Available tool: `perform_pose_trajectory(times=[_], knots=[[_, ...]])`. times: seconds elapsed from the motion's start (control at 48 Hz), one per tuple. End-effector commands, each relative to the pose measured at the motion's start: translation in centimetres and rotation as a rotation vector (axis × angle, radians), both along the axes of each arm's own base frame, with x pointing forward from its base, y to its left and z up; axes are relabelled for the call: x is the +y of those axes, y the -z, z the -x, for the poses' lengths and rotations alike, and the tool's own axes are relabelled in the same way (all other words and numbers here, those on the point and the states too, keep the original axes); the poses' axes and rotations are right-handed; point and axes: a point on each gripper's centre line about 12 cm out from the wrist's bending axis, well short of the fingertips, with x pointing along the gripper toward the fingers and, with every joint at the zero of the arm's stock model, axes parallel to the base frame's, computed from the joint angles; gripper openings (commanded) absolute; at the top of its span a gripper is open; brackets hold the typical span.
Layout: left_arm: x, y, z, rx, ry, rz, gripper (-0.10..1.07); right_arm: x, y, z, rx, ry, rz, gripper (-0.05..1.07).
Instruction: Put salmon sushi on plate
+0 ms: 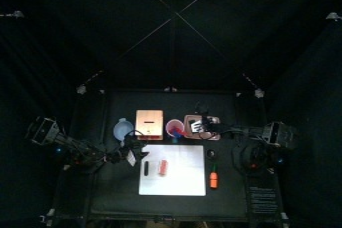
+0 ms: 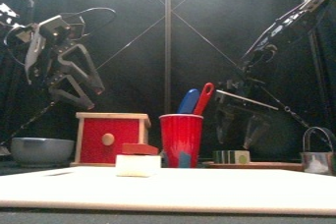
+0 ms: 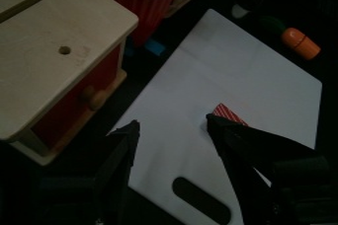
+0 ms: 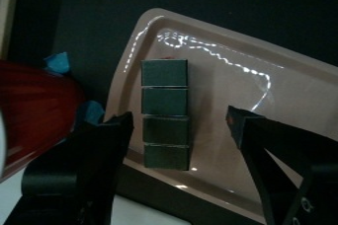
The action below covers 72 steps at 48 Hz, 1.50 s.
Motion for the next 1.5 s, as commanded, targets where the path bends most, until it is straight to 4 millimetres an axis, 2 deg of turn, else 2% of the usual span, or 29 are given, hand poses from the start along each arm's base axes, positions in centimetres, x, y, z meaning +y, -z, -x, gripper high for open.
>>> perform_pose_trajectory(times=[0.0, 0.146, 0.271, 0.458, 0.625, 0.812, 1.0, 1.208, 1.479], knots=[[0.1, -0.5, -0.3, -0.016, -0.004, -0.001, 0.91, 0.5, -2.4, -0.5, -0.062, -0.012, 0.023, 1.03], [0.0, -0.6, -0.4, -0.021, -0.006, 0.005, 0.91, 3.7, -2.9, -0.2, -0.051, -0.036, -0.021, 1.03], [0.0, -0.7, -0.5, -0.023, -0.005, 0.005, 0.91, 9.0, -3.1, -1.1, -0.065, -0.111, -0.116, 1.03], [0.0, -0.8, -0.5, -0.025, -0.006, 0.005, 0.91, 15.4, -2.5, -3.7, -0.072, -0.184, -0.231, 1.03], [0.0, -0.7, -0.4, -0.022, -0.006, 0.006, 0.91, 18.7, -1.9, -7.0, -0.074, -0.212, -0.242, 1.03], [0.1, -0.6, -0.3, -0.019, -0.008, 0.005, 0.91, 20.7, -1.6, -12.2, -0.107, -0.241, -0.205, 1.03], [0.1, -0.4, -0.2, -0.014, -0.008, 0.004, 0.91, 21.0, -1.2, -15.8, -0.11, -0.23, -0.171, 1.03], [0.5, 0.1, 0.3, 0.005, -0.014, -0.001, 0.91, 21.2, -0.4, -18.4, -0.085, -0.199, -0.159, 1.03], [0.7, 0.2, 0.9, 0.004, -0.015, -0.002, 0.91, 21.2, -0.1, -19.9, -0.06, -0.171, -0.152, 1.03]])
